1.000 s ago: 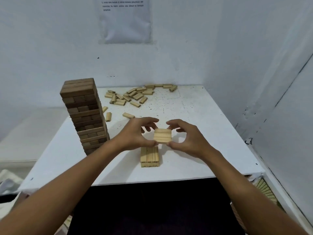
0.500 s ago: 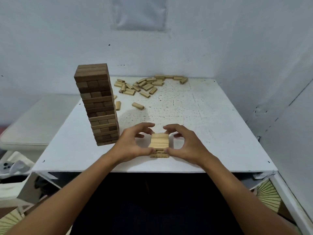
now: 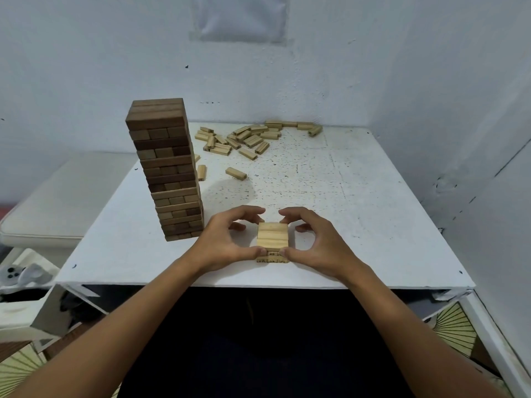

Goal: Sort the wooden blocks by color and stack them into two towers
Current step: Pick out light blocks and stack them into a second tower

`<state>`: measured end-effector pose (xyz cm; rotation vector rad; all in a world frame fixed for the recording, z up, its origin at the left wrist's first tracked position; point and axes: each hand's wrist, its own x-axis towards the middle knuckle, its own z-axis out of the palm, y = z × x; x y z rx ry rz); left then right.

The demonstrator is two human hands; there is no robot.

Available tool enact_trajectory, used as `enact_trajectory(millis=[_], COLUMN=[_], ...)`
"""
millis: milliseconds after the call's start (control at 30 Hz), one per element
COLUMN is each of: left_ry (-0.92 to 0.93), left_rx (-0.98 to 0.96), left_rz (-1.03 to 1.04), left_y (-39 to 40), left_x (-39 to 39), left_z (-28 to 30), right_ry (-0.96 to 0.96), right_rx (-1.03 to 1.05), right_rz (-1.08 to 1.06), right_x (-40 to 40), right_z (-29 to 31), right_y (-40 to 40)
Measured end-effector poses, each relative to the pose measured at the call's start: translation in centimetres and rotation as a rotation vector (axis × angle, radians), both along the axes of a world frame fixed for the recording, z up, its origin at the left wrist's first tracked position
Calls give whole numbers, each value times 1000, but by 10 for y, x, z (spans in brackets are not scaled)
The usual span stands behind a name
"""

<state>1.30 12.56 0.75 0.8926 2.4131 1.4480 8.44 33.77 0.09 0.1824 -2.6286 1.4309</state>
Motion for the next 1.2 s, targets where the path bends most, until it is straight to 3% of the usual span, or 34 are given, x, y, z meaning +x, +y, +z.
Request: enact_trajectory(millis=[1200], left_ry=[0], left_rx=[-6], left_rz=[27], left_y=[-1], left_x=[6], left_z=[-5], right_ry=[-98], right_rx=[46], right_rz=[-20], right_x=[5], right_z=[-5], right_y=[9])
